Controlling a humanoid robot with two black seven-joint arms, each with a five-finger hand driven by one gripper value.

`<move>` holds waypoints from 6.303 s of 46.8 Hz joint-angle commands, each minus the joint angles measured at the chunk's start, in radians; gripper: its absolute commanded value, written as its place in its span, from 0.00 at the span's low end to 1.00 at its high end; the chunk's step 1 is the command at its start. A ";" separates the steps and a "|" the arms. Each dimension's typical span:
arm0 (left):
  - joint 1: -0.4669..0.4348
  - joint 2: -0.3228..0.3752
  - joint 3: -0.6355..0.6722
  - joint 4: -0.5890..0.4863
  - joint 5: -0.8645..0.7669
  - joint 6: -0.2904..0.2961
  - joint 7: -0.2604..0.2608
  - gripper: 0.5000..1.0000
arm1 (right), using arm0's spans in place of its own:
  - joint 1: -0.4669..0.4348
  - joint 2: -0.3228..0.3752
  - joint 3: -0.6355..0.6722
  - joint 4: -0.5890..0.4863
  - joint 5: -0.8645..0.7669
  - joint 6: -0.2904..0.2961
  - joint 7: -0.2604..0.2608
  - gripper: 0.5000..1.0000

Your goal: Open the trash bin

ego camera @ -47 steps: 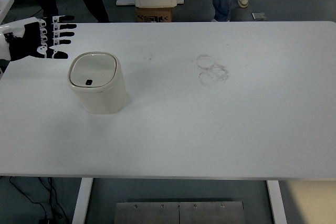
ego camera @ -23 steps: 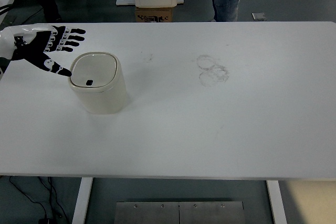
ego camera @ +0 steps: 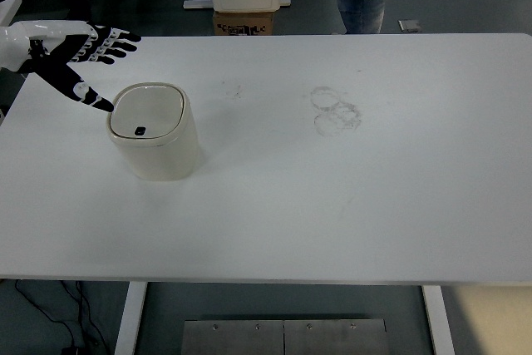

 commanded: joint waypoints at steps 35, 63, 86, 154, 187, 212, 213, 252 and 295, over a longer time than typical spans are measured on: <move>0.001 0.028 0.083 -0.121 0.050 0.000 0.024 1.00 | 0.000 0.000 0.000 0.000 0.000 0.000 0.000 0.98; 0.027 0.042 0.123 -0.129 0.056 0.000 0.044 1.00 | 0.000 0.000 0.000 0.000 0.000 0.000 0.000 0.98; 0.045 0.048 0.121 -0.134 0.060 0.000 0.047 1.00 | 0.000 0.000 0.000 0.000 0.000 0.000 0.000 0.98; -0.009 -0.008 0.118 -0.118 0.007 0.000 0.046 1.00 | 0.000 0.000 0.000 0.000 0.000 0.000 0.000 0.98; 0.059 -0.067 0.121 -0.107 0.021 0.000 0.046 1.00 | 0.000 0.000 0.000 0.000 0.000 0.000 0.000 0.98; -0.116 -0.097 0.085 -0.015 -0.073 0.000 0.046 1.00 | 0.000 0.000 0.000 0.000 0.000 0.000 0.000 0.98; -0.120 -0.096 0.082 -0.008 -0.087 0.000 0.046 1.00 | 0.000 0.000 0.000 0.000 0.000 0.000 0.000 0.98; -0.045 -0.094 0.025 0.336 -0.834 0.134 -0.081 1.00 | 0.000 0.000 0.000 0.000 0.000 0.000 0.000 0.98; 0.284 -0.379 -0.176 0.816 -1.125 0.051 -0.138 1.00 | 0.000 0.000 0.000 0.000 0.000 0.000 0.000 0.98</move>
